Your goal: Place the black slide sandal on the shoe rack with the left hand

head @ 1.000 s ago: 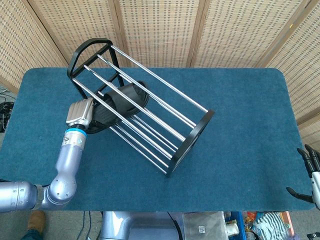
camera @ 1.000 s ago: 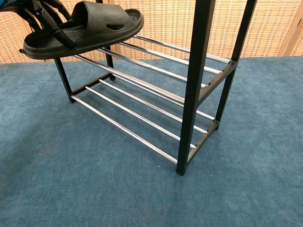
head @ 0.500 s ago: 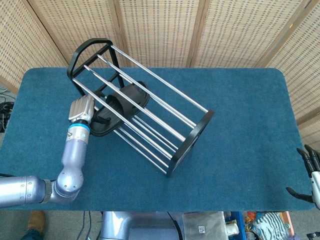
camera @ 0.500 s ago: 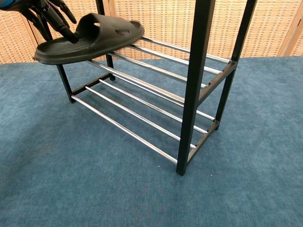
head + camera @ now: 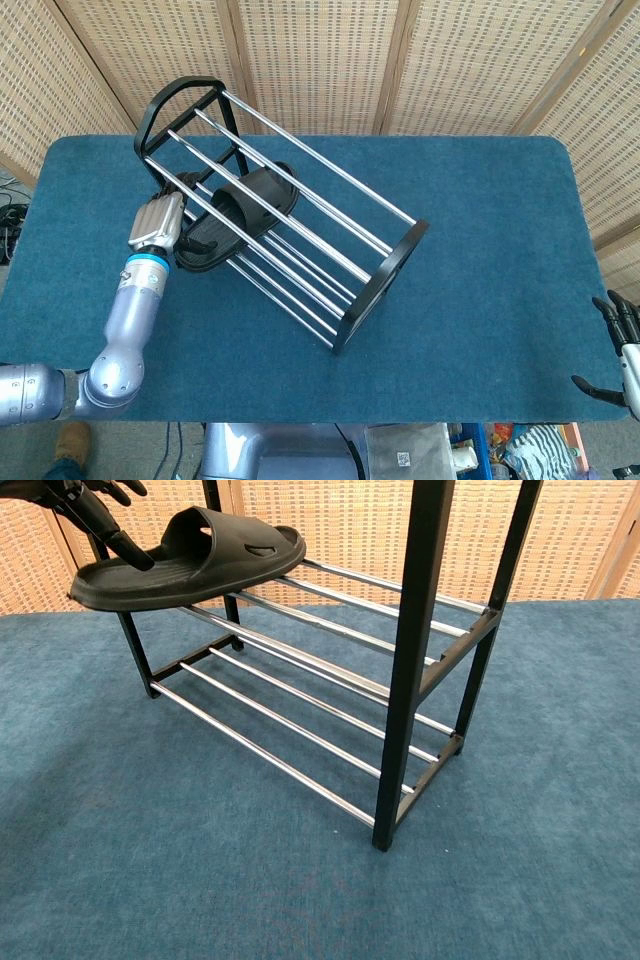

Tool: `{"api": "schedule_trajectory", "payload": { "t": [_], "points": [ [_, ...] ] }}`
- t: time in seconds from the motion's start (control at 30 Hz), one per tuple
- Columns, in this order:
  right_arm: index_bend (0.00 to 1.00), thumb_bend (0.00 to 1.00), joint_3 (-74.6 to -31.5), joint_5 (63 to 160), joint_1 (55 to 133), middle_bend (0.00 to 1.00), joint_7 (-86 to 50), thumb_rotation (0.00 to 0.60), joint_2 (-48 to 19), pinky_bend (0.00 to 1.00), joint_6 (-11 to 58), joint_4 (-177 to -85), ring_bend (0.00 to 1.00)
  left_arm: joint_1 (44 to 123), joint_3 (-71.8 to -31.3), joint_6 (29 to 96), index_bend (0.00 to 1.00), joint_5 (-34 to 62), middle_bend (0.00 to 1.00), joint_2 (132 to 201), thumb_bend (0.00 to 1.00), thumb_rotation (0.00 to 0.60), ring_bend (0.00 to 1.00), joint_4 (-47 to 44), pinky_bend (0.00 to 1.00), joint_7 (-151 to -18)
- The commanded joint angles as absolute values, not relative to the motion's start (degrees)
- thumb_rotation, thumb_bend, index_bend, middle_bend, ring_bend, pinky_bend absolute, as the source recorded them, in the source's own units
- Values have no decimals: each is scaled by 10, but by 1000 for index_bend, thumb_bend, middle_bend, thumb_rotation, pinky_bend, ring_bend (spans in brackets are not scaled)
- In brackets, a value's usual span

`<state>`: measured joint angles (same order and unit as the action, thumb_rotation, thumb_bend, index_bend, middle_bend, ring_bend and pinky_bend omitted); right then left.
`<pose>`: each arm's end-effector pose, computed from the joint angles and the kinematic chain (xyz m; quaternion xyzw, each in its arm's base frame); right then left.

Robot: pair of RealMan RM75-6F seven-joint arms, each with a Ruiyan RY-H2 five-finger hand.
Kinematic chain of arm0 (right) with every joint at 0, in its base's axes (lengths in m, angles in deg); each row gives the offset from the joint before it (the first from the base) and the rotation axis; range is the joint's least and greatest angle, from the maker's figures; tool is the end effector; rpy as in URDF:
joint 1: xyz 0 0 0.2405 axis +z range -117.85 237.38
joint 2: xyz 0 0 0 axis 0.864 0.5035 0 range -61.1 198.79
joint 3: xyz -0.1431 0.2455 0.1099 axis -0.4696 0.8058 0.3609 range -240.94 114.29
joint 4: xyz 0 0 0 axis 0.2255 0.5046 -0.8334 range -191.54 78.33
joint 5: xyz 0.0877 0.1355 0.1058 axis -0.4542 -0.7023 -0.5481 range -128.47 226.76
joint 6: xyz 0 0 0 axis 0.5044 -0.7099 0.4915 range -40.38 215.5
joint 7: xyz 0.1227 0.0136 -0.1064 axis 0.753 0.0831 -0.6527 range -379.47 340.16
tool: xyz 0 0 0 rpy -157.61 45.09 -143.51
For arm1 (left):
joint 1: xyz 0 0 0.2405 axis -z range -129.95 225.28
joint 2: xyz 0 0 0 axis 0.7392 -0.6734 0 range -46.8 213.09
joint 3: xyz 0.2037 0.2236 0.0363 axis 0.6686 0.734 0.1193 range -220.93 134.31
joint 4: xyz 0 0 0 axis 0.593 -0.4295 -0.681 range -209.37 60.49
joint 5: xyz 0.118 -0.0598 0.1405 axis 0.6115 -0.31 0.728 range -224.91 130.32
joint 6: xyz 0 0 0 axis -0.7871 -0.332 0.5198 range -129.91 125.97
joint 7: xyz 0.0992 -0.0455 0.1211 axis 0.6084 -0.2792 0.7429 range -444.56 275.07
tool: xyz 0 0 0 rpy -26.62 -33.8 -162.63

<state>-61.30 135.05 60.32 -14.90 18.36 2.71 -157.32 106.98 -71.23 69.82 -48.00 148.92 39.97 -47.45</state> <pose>-0.3400 -0.1724 0.2625 0.5828 -0.4110 0.3607 0.6011 -0.0998 0.4275 0.1507 -0.5533 -0.5642 -0.3368 0.5120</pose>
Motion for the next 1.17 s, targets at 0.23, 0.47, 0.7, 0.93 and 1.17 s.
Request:
{"api": "schedule_trajectory", "payload": {
  "t": [0.23,0.47,0.7,0.93,1.17],
  "points": [
    [0,0,-616,1359,600,0,-152,600,184,0,21,-1576,0,941,-653,598,0,-249,0,1387,223,600,0,493,0,-569],
    [0,0,-619,1366,598,0,-155,600,183,0,16,-1578,0,820,-601,520,0,12,0,1320,224,600,0,506,0,-701],
    [0,0,-621,1370,595,0,-155,600,184,0,11,-1580,0,706,-516,540,0,228,0,1278,207,600,0,458,0,-783],
    [0,0,-622,1374,593,0,-160,600,184,0,5,-1581,0,605,-476,709,0,321,0,1362,115,600,0,350,0,-803],
    [0,0,-620,1384,585,0,-171,600,175,0,-18,-1577,0,527,-466,869,0,350,0,1459,111,600,0,307,0,-765]
  ]
}}
